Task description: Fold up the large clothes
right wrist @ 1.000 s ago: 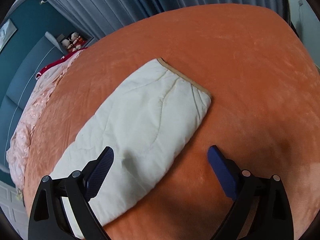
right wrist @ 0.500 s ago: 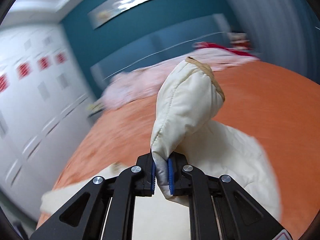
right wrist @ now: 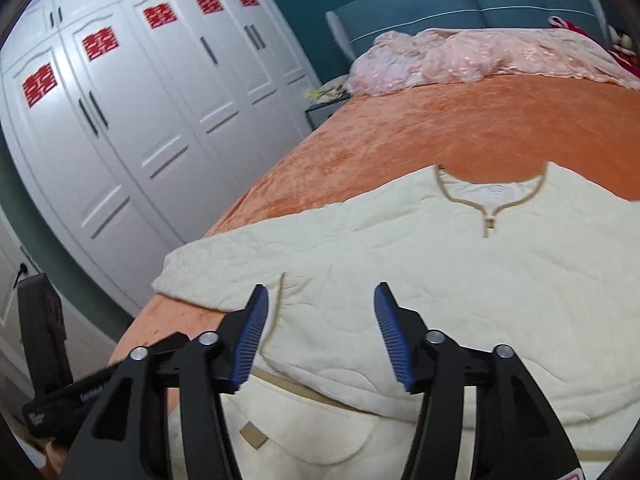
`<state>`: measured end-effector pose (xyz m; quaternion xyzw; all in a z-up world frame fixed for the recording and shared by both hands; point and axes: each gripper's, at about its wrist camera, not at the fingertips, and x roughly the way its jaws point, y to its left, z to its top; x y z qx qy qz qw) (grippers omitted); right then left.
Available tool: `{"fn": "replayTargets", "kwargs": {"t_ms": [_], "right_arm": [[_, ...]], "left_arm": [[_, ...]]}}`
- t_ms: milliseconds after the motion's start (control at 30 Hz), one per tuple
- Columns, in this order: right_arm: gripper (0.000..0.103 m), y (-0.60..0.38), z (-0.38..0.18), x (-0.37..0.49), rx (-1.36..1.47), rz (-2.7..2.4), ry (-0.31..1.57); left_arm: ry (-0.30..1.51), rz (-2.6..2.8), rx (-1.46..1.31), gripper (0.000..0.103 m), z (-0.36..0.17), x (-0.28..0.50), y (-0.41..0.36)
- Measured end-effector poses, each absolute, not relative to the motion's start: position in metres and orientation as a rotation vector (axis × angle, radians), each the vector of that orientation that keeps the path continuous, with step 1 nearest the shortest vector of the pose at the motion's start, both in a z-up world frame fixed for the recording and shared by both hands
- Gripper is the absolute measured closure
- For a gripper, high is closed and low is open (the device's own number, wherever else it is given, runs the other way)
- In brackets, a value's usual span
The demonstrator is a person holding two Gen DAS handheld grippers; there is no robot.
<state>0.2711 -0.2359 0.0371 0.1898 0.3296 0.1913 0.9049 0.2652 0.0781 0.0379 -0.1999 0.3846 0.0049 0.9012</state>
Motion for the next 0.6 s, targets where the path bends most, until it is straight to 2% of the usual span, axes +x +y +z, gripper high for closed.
{"fn": "replayTargets", "kwargs": {"t_ms": [200,300,400,433,467,500,533,567,600], "right_arm": [[0.044,-0.361,-0.006,0.234,0.711,0.092,0.736],[0.044,-0.404,-0.023,0.221,0.763,-0.037,0.751],[0.044,-0.426,-0.035,0.220,0.783,-0.107,0.760],[0.044,-0.429,-0.039,0.225,0.796,-0.114,0.766],[0.044,-0.433,-0.044,0.230,0.816,-0.132,0.770],[0.044,-0.438,-0.047,0.233,0.836,-0.143,0.770],[0.046,-0.443,-0.049,0.238,0.860,-0.149,0.764],[0.059,-0.446,-0.049,0.244,0.872,-0.154,0.751],[0.080,-0.451,-0.047,0.250,0.870,-0.163,0.747]], "left_arm": [[0.918,-0.048,-0.476,0.005,0.006,0.305,0.048],[1.002,-0.042,-0.548,0.006,-0.021,0.319,0.041],[1.002,-0.029,-0.561,0.007,-0.029,0.324,0.034],[0.999,-0.032,-0.541,0.013,-0.029,0.327,0.030],[1.003,-0.038,-0.518,0.031,-0.028,0.331,0.026],[1.014,-0.040,-0.493,0.042,-0.028,0.335,0.022],[1.021,-0.016,-0.464,0.058,-0.026,0.339,0.019],[1.015,0.003,-0.451,0.086,-0.024,0.342,0.018],[1.004,0.003,-0.450,0.096,-0.019,0.346,0.019]]}}
